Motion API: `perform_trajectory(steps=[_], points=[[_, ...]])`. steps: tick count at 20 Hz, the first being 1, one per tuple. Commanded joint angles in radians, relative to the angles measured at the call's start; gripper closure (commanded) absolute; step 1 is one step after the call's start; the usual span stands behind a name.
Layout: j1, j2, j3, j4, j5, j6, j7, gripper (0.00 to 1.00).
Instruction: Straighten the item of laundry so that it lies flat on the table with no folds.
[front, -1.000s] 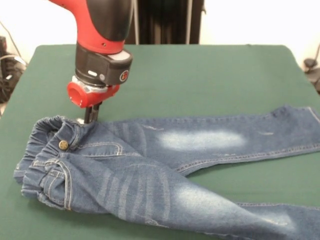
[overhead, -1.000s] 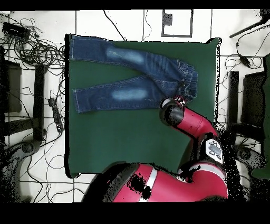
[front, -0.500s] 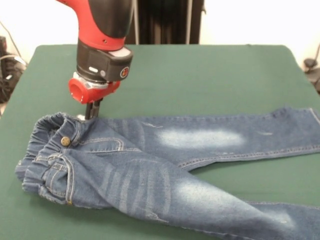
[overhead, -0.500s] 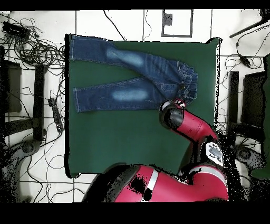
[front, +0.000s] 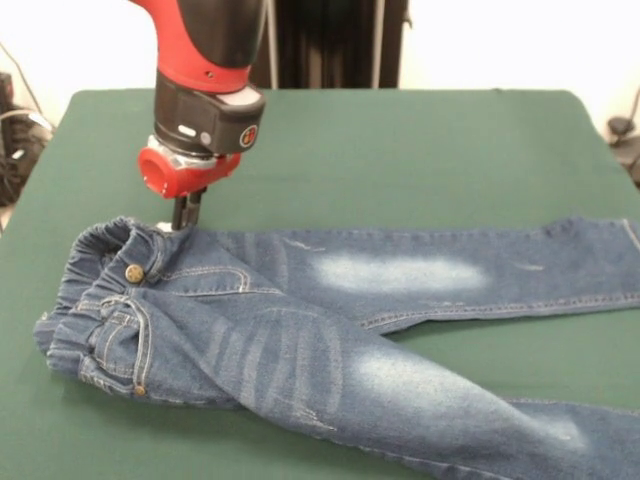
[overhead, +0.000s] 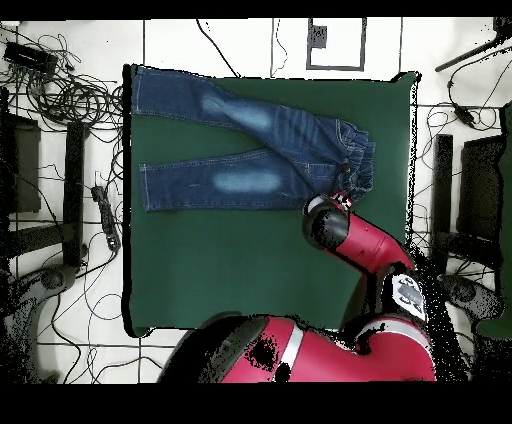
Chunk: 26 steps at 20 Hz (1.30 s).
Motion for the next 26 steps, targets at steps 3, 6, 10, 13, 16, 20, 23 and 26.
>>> perform_trajectory(steps=[3, 6, 10, 13, 16, 20, 23, 26], points=[[-0.011, 0.086, 0.05, 0.165, -0.042, 0.032, -0.018, 1.0], [0.0, 0.085, 0.041, 0.166, -0.035, 0.04, -0.008, 1.0], [0.014, 0.093, 0.029, 0.157, -0.03, 0.042, 0.002, 1.0], [0.017, 0.097, 0.021, 0.146, -0.029, 0.05, 0.0, 1.0], [0.02, 0.105, 0.014, 0.12, -0.03, 0.061, -0.009, 1.0], [-0.044, 0.08, 0.08, 0.136, -0.06, 0.037, -0.063, 0.0], [-0.055, 0.079, 0.087, 0.132, -0.071, 0.051, -0.073, 0.0], [-0.024, 0.09, 0.05, 0.114, -0.073, 0.072, -0.05, 0.0]])
